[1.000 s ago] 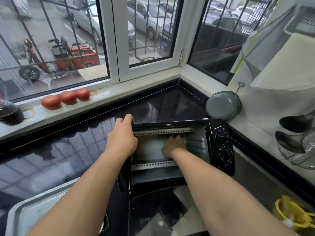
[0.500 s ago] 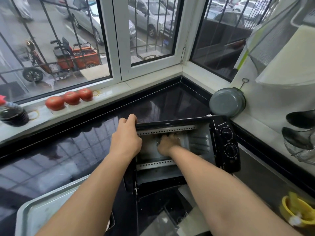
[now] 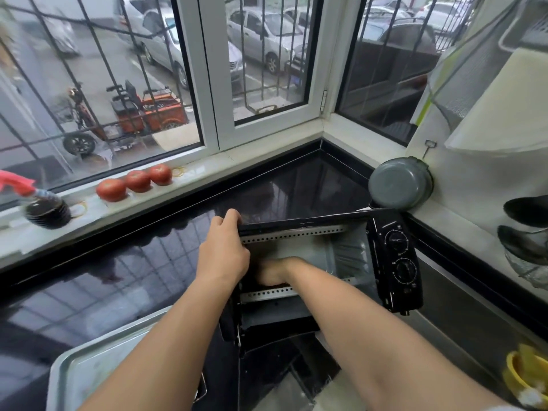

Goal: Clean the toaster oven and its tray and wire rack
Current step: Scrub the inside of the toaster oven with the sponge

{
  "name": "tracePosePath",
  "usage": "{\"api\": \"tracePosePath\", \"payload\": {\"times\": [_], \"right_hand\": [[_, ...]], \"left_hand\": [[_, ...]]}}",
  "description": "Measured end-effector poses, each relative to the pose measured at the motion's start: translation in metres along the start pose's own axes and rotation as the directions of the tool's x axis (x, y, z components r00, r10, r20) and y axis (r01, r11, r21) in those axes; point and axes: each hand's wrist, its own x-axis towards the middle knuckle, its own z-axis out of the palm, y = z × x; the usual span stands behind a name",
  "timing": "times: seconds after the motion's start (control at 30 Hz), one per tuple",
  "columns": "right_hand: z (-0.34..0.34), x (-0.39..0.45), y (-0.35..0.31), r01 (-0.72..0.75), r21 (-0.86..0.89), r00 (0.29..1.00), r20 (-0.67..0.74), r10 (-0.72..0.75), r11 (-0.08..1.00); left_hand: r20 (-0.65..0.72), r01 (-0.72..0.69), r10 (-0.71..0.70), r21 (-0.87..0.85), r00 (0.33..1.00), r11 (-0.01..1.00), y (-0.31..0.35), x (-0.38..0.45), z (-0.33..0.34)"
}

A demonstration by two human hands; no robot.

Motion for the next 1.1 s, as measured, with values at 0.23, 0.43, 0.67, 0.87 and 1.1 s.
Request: {"api": "tracePosePath", "payload": {"times": [0.23,0.43,0.67,0.87,1.1], "right_hand": [[-0.036,-0.054,0.063,-0.305,-0.191,0.934,0.131,0.333,0.933],[-0.025,-0.054,0.020,-0.043,-0.046,0.994,0.102,0.048,0.998],[-0.015,-0.039,0.014,0.008,0.018,0.997,0.082,-0.010,1.000],[-0.030,-0.030,0.075,-0.186,-0.069,0.979,0.078,0.191,0.980],[-0.032,-0.020,0.058,-0.091,-0.298,0.971,0.183,0.151,0.950]], "left_hand": [[-0.007,0.015,-0.015,0.003,1.000,1.000,0.004,-0.003,-0.001],[0.000,0.019,-0.019,0.014,1.000,1.000,0.009,-0.006,-0.003],[0.018,0.027,-0.028,0.025,0.999,0.999,0.012,-0.014,-0.007],[0.031,0.057,-0.058,0.019,0.998,0.998,0.009,-0.002,-0.005],[0.007,0.034,-0.034,0.021,0.999,0.999,0.002,0.005,0.001]]}}
